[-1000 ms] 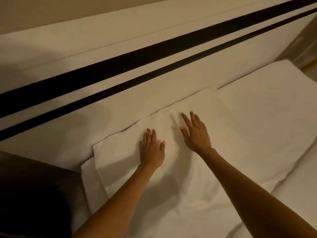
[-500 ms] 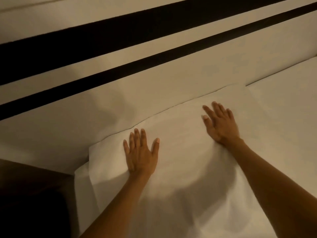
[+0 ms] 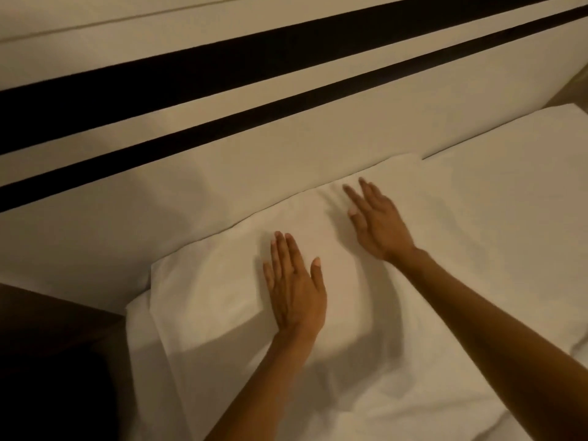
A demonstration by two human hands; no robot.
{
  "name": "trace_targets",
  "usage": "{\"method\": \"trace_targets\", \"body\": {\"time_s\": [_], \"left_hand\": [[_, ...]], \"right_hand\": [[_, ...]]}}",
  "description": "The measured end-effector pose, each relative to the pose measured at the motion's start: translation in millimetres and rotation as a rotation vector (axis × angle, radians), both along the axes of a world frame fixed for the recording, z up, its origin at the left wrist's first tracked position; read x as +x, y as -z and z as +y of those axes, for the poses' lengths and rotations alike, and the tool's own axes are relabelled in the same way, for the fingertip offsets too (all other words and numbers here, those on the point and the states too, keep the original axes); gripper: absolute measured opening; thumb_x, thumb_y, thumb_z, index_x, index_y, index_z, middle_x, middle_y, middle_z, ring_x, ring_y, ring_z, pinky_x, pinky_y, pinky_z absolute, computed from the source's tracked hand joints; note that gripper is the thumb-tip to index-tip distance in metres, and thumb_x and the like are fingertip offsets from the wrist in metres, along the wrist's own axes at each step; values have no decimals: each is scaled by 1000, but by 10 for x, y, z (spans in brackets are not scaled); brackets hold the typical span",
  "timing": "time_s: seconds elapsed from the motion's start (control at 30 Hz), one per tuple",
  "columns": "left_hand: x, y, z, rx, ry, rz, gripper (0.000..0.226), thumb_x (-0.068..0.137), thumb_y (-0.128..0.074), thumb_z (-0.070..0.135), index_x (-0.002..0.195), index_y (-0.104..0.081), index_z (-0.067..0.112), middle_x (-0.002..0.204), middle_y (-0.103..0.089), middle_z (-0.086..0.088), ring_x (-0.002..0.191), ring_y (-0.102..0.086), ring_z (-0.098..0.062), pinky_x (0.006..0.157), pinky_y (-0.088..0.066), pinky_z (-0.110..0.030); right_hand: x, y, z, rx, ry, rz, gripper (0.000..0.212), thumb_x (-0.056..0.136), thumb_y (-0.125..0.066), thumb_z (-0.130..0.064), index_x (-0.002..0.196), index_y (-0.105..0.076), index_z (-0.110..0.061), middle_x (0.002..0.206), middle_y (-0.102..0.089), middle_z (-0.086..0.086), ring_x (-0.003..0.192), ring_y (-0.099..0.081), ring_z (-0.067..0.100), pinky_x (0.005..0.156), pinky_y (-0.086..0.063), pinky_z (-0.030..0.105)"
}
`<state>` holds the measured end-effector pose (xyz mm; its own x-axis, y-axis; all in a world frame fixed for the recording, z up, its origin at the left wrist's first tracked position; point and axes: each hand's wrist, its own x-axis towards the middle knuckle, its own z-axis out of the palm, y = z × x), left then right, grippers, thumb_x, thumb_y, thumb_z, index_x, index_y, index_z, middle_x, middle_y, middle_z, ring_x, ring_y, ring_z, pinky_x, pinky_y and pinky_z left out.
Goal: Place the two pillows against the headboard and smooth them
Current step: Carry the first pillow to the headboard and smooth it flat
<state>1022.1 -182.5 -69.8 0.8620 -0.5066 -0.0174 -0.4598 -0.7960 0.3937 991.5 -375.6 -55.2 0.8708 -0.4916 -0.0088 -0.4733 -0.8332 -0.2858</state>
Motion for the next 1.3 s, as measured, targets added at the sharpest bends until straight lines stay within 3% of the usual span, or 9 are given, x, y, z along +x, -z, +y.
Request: {"method": "trace_targets", "body": {"time_s": [0.13,0.3,0.4,0.53,0.63,0.83,1.0,1.13,1.3], "left_hand": [[-193,265,75,89,-7,31,73,100,1,46,146,-33,1,154,-35,-14,143,-34,-28,118,-17,-43],[-191,577,674,161,-45,-75,73,97,-20,51,148,-33,2,156,-31,-12,145,-31,-25,118,-4,-35],[-106,614,1012,190,-104,-123,74,95,-22,53,149,-31,4,157,-29,-10,145,-29,-26,119,-5,-38],[-22,532,1206,209,-227,-86,75,95,-12,50,151,-25,2,159,-24,-13,147,-23,-31,118,-11,-50],[-97,343,1017,118,-238,-83,70,97,-16,43,150,-26,-2,158,-23,-17,148,-21,-31,119,-16,-53],[-842,114,547,-39,18,-85,67,100,-21,45,147,-33,-1,156,-30,-17,145,-29,-31,117,-13,-46],[-1119,449,494,86,171,-78,65,97,-29,46,149,-30,7,157,-29,-12,147,-24,-26,115,-17,-42],[-939,738,946,156,274,-55,78,91,-35,62,151,-30,12,158,-27,-7,147,-24,-21,119,-16,-41],[-755,745,1602,196,144,-90,84,88,-35,65,149,-34,8,158,-26,-8,146,-25,-22,119,-16,-45]], "right_hand": [[-186,385,486,63,-80,26,51,103,-17,-41,153,-11,-36,163,-5,-2,151,-1,17,120,-3,37],[-572,618,176,3,95,62,50,102,-21,-42,152,-18,-38,163,-13,0,150,-9,18,120,-6,38],[-971,617,-285,3,327,171,53,101,-15,-47,153,-10,-38,163,-7,1,151,-6,21,121,-5,45],[-1561,442,-718,-14,619,337,58,101,-18,-43,154,-15,-19,162,-10,13,150,-8,30,119,-11,54],[-1644,266,-676,-90,522,290,58,102,-23,-38,154,-13,-16,162,-10,15,149,-8,32,119,-13,54],[-1337,77,193,-36,154,79,58,99,-23,-41,154,-18,-22,161,-16,14,148,-16,34,116,-20,50],[-1206,502,820,-11,-79,105,53,102,-16,-44,154,-11,-33,163,-9,4,150,-9,24,120,-13,43],[-1406,788,634,-17,51,126,54,100,-18,-43,153,-20,-31,161,-18,6,149,-18,24,119,-15,43],[-1764,778,-34,-51,330,222,61,96,-17,-42,154,-17,-24,162,-15,9,149,-16,28,118,-13,49]]}}
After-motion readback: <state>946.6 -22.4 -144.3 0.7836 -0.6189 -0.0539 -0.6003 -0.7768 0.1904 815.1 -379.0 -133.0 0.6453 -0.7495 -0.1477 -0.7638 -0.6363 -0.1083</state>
